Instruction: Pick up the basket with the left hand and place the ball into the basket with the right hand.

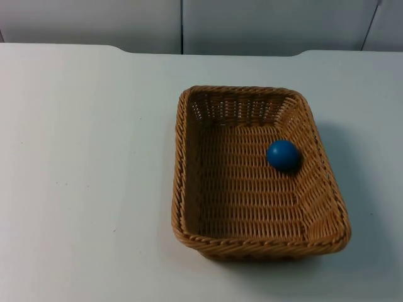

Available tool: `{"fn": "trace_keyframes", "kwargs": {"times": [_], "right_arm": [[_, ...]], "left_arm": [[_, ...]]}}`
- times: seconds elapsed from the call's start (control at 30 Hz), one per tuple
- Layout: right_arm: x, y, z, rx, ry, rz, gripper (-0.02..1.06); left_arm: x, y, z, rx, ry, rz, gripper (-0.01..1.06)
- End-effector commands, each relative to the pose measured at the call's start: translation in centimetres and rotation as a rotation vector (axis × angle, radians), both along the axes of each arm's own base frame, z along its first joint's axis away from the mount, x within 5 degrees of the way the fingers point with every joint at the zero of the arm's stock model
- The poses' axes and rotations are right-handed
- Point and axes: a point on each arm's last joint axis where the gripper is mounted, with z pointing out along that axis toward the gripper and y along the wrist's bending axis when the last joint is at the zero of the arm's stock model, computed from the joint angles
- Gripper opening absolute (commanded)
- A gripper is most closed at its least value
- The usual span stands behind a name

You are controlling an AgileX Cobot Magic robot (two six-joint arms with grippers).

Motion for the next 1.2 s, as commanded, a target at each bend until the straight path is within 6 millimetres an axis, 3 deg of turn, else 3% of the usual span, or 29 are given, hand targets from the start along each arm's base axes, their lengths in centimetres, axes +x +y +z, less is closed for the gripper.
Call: {"fn": "trace_keyframes", "kwargs": {"times": [0.0, 0.07, 0.23, 1.17], "right_arm": [[0.24, -0.19, -0.15, 0.01, 0.001, -0.037, 0.79], [0.25, -0.21, -0.15, 0.013, 0.003, -0.04, 0.81], [0.25, -0.21, -0.15, 0.013, 0.003, -0.04, 1.05], [0.27, -0.24, -0.13, 0.01, -0.003, -0.098, 1.05]], "left_arm": [[0.12, 0.01, -0.11, -0.011, -0.011, 0.01, 0.95], [0.12, 0.01, -0.11, -0.011, -0.011, 0.01, 0.95], [0.12, 0.01, -0.11, -0.011, -0.011, 0.01, 0.95], [0.12, 0.01, -0.11, -0.013, -0.01, 0.011, 0.95]]}}
